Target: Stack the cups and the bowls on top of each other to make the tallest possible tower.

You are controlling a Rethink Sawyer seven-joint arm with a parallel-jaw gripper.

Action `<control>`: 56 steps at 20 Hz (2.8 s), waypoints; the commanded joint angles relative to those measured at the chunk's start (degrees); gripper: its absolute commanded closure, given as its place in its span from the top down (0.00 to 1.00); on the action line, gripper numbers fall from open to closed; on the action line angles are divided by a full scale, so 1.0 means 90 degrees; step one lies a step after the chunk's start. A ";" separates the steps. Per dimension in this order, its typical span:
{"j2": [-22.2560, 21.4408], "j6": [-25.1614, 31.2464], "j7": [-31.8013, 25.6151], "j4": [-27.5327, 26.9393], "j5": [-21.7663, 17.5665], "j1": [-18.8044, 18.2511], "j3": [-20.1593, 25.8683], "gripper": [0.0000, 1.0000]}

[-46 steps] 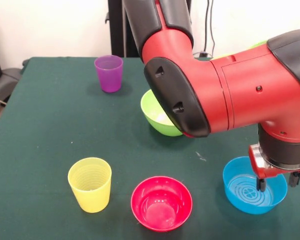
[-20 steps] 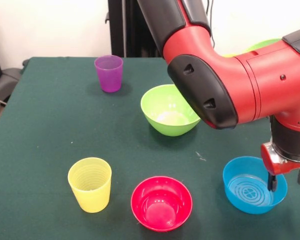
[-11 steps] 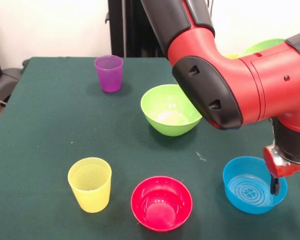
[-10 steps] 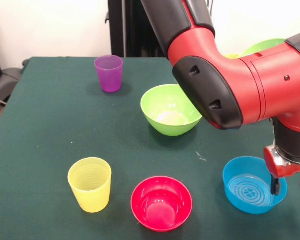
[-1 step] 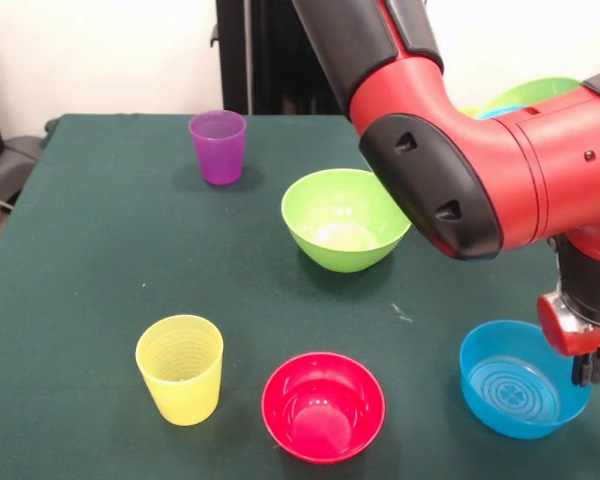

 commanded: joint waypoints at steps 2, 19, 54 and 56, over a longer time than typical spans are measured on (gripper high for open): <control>0.0264 -0.0243 -0.1002 -0.0022 -0.0487 0.0161 -0.0454 0.00; -0.0741 0.0126 -0.0655 0.0953 -0.0147 0.0013 -0.0795 0.00; -0.1232 -0.0738 -0.0641 0.1803 -0.0042 -0.0482 -0.0905 1.00; -0.1105 -0.0613 -0.1044 0.1598 -0.0135 -0.0481 -0.0851 1.00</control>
